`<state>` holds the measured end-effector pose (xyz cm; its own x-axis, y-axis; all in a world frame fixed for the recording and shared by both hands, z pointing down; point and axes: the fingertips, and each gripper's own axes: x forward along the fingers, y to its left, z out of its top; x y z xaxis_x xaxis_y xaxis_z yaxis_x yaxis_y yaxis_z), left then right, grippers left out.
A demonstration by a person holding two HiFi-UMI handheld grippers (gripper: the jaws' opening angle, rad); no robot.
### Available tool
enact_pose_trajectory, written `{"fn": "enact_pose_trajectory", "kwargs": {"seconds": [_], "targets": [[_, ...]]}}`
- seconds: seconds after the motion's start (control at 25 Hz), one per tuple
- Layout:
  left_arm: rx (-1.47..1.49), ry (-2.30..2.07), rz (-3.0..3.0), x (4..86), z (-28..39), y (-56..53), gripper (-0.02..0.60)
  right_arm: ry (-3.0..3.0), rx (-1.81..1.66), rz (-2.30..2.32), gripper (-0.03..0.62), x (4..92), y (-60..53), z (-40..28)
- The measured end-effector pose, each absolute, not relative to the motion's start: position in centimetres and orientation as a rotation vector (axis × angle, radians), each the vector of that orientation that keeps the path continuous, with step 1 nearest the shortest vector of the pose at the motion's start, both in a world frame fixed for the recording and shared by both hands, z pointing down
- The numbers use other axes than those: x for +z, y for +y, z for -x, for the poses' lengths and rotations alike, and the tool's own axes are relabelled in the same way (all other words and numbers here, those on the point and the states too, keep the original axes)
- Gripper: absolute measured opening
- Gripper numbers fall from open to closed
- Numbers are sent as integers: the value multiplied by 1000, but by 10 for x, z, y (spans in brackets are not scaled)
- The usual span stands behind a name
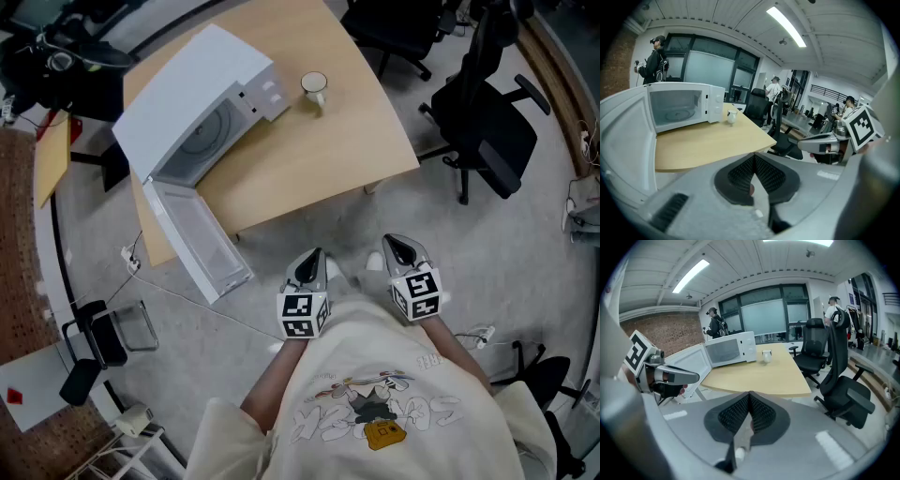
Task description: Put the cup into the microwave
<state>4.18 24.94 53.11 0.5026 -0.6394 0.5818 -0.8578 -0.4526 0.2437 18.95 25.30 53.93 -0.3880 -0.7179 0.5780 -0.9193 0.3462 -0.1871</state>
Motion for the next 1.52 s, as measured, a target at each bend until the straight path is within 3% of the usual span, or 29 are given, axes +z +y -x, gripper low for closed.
{"fn": "enact_pose_trajectory", "kwargs": {"seconds": [0.64,0.68,0.72,0.76,0.84,0.96,1.52], "targets": [[486,-1285,-2189,530,-28,250,5,-2238,656,-1435,6,537,257,-190],[481,-1290,-2194,528,-26,250,5,-2249,670,-1438,14,536,254,-189],[475,-1295,-2197,526,-23,249,5,-2256,686,-1436,79,536,251,-186],[471,-1302,-2197,525,-18,248,5,-2258,695,-1435,99,536,248,-184],[458,-1317,-2188,523,-6,245,5,-2250,684,-1439,67,535,242,-175],[416,-1335,-2164,520,12,241,5,-2249,661,-1453,83,530,237,-161],[412,-1399,-2094,530,14,101,5,-2258,655,-1410,98,537,86,-174]]}}
